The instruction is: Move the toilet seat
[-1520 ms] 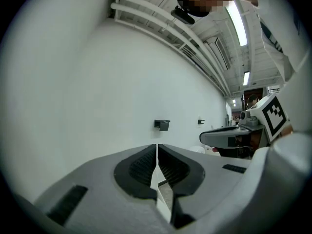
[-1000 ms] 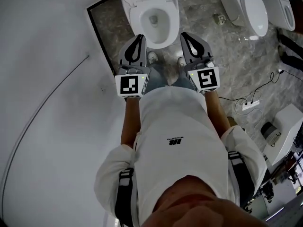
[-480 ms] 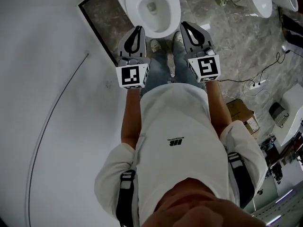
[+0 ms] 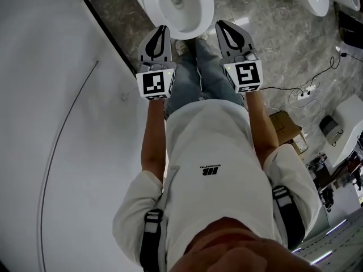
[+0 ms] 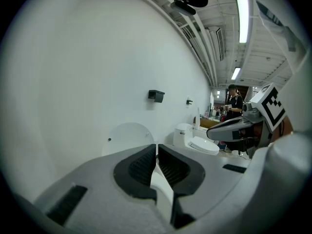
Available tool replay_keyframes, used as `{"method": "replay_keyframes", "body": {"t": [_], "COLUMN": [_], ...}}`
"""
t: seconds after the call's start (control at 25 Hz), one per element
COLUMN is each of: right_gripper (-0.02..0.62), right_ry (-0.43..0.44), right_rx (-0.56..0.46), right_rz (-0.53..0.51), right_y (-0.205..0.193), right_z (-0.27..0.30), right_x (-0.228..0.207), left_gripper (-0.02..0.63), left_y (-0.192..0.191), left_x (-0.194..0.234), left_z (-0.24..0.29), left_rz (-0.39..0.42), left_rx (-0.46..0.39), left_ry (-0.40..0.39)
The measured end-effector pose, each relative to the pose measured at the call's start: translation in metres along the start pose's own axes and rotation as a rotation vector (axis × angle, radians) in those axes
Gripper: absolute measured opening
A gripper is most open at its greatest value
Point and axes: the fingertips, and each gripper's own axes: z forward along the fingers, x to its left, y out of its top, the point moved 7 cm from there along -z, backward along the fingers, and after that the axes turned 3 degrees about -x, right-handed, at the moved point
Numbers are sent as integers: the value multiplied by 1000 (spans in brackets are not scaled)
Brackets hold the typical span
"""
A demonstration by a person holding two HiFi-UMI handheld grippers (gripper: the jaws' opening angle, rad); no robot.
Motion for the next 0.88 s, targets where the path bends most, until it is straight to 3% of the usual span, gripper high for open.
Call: {"method": "replay_keyframes", "body": {"t": [0.32,0.88], "right_gripper": [34,34], "right_ry": [8,8], "right_rx": [39,133], "right_rz": [14,46], "right_y": [-34,-103], "right_z": [13,44], "right_x": [-5,-11], "left_gripper": [35,35], "left_y": [-42,-118], "left_x": [2,-1], "left_z": [18,35], "left_rz": [5,-63], "left_rx": [69,185], "left_ry": [2,19]}}
